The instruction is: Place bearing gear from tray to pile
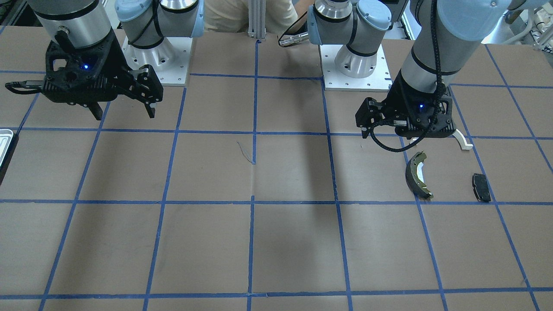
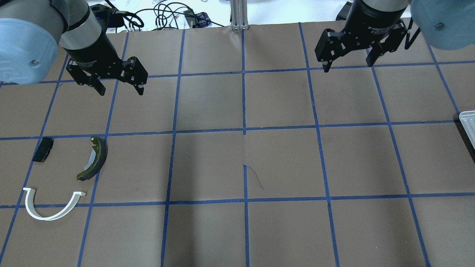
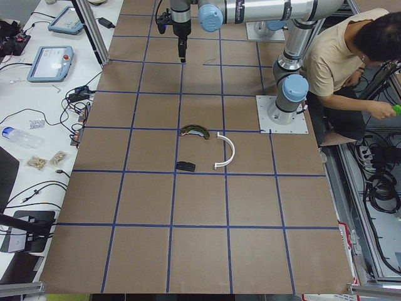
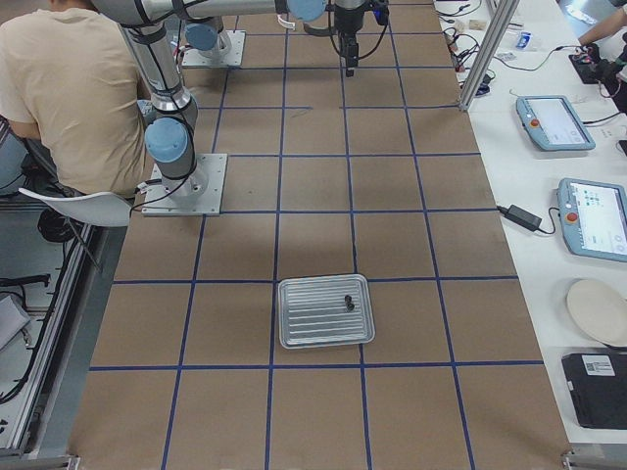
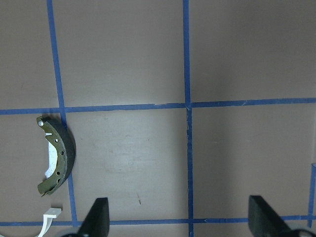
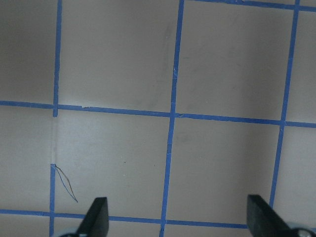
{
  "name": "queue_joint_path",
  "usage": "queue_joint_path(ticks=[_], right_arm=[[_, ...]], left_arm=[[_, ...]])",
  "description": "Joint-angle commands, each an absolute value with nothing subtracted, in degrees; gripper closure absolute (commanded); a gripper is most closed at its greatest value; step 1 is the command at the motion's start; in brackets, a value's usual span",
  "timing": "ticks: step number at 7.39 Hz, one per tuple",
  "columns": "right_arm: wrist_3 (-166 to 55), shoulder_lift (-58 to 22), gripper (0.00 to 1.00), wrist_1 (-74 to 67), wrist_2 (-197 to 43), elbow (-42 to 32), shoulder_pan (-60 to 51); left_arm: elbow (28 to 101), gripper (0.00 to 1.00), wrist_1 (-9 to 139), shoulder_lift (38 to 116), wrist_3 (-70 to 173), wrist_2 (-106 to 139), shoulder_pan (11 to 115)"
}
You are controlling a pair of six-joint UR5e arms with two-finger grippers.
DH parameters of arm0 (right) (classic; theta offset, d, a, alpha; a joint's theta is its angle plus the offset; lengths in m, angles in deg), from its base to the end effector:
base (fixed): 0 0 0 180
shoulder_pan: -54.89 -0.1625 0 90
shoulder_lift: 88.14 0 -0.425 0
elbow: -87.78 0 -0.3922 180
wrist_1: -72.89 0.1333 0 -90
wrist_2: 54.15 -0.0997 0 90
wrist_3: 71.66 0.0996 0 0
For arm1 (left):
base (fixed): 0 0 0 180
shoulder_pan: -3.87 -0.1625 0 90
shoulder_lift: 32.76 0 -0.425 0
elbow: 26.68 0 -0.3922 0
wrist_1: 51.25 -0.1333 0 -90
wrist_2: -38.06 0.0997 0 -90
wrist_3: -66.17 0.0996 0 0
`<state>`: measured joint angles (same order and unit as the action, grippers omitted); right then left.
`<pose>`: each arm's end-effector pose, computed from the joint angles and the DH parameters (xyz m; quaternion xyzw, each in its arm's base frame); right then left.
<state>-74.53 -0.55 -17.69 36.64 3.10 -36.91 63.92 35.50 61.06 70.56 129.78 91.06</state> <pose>0.1480 -0.5107 0.5137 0.0405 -0.9987 0.0304 0.0072 -0.1048 -0.5228 0.4548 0.0139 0.9997 0.0111 0.0143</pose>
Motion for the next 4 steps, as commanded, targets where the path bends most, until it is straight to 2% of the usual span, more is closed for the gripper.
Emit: queue_joint_path(ticks=[1, 4], right_arm=[[-75.34, -0.34, 0.00, -17.64, 36.73, 3.14, -35.21], [-93.22, -0.16, 0.00, -16.77, 37.60, 2.71, -22.75]], left_arm=[[63.85, 0.00, 35.50, 61.02, 70.56, 129.73, 91.06], [63.94, 0.00, 35.50, 61.02, 70.56, 129.73, 91.14]])
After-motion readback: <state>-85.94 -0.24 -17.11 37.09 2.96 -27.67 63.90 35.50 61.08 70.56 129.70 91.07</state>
